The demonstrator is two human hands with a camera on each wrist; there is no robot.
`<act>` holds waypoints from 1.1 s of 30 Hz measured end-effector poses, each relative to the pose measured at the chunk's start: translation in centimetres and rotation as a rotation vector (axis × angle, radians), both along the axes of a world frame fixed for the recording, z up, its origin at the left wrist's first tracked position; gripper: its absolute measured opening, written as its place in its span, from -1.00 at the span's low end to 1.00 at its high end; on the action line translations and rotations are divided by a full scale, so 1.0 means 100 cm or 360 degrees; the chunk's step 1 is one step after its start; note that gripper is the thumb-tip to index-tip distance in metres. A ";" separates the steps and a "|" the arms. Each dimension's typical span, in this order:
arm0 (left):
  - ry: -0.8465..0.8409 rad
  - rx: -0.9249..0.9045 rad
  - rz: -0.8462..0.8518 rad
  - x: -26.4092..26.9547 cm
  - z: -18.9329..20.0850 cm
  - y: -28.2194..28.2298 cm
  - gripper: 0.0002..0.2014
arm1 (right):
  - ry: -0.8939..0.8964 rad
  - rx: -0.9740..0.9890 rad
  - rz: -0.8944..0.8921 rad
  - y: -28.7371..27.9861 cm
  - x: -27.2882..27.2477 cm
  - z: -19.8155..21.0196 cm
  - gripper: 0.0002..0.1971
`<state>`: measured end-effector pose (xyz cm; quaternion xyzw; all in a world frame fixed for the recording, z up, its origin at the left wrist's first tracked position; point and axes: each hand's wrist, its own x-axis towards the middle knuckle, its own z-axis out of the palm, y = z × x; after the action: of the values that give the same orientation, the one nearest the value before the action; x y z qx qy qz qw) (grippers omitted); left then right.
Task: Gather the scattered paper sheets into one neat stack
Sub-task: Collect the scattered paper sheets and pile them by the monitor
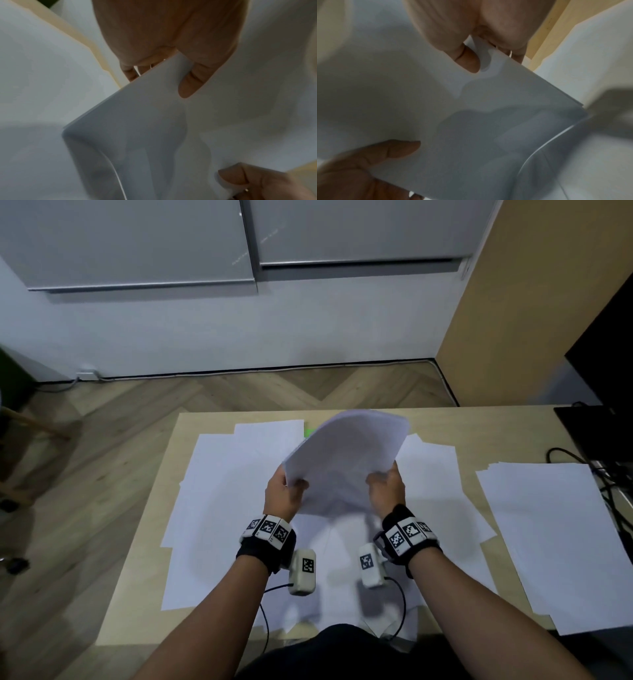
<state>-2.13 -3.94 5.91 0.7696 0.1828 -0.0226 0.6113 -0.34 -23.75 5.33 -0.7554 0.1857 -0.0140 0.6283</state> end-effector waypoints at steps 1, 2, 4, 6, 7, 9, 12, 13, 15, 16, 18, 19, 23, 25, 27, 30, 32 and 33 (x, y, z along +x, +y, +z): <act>-0.0011 0.0012 -0.0005 0.001 0.002 0.002 -0.64 | -0.0013 0.0016 -0.0041 0.001 0.001 0.000 -0.52; -0.0017 0.0008 -0.0020 0.003 0.004 0.003 -0.65 | -0.0005 0.0015 -0.0067 0.002 0.002 -0.001 -0.53; -0.0057 -0.0064 -0.0071 0.004 0.009 0.005 -0.64 | 0.0015 -0.0018 -0.0097 0.002 0.002 -0.006 -0.59; -0.0122 -0.0109 -0.0080 0.004 0.014 0.007 -0.64 | -0.0015 -0.0016 -0.0161 0.002 0.002 -0.007 -0.60; -0.0156 -0.0131 -0.0078 0.005 0.017 0.010 -0.65 | -0.0051 -0.0010 -0.0194 0.002 0.002 -0.005 -0.60; -0.0203 -0.0184 -0.0070 0.007 0.022 0.014 -0.76 | -0.0102 0.0003 -0.0229 0.005 0.001 0.001 -0.58; -0.0196 -0.0071 -0.0179 0.008 0.014 0.019 -0.79 | -0.0019 0.0035 -0.0189 0.010 -0.005 -0.004 -0.53; -0.0165 -0.0029 -0.0217 0.007 0.010 0.021 -0.78 | 0.0058 0.0034 -0.0169 0.012 -0.007 -0.006 -0.53; -0.0093 -0.0025 -0.0220 0.004 0.005 0.023 -0.81 | 0.0113 0.0056 -0.0177 0.017 -0.012 -0.010 -0.55; -0.0083 -0.0055 -0.0207 0.004 0.005 0.025 -0.81 | 0.0100 0.0066 -0.0203 0.018 -0.014 -0.011 -0.53; -0.0100 -0.0132 -0.0201 0.005 0.008 0.027 -0.77 | 0.0083 0.0078 -0.0265 0.019 -0.015 -0.008 -0.51; -0.0111 -0.0153 -0.0214 0.006 0.009 0.028 -0.78 | 0.0078 0.0075 -0.0271 0.020 -0.013 -0.008 -0.53; 0.0000 -0.0126 -0.0319 0.008 -0.001 0.027 -0.75 | 0.0225 -0.0012 -0.0033 0.023 -0.013 -0.024 -0.49; 0.0049 -0.0095 -0.0306 0.006 -0.012 0.023 -0.76 | 0.0271 -0.0068 -0.0006 0.022 -0.018 -0.028 -0.43; 0.0024 -0.0131 -0.0249 0.003 -0.011 0.018 -0.79 | 0.0219 -0.0090 -0.0096 0.016 -0.024 -0.021 -0.38; -0.0031 -0.0254 -0.0179 0.001 -0.003 0.007 -0.84 | 0.0168 -0.0036 -0.0229 0.006 -0.030 -0.015 -0.26; 0.0001 -0.0255 -0.0158 -0.001 -0.005 -0.002 -0.80 | 0.0165 0.0102 -0.0254 -0.005 -0.030 -0.025 -0.27; 0.0027 -0.0235 -0.0164 -0.003 -0.008 -0.008 -0.81 | 0.0215 0.0156 -0.0208 -0.012 -0.030 -0.029 -0.40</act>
<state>-2.39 -4.76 5.11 0.7306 0.1460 -0.0740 0.6629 -3.33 -24.96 2.45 -0.7093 0.2769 0.0052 0.6482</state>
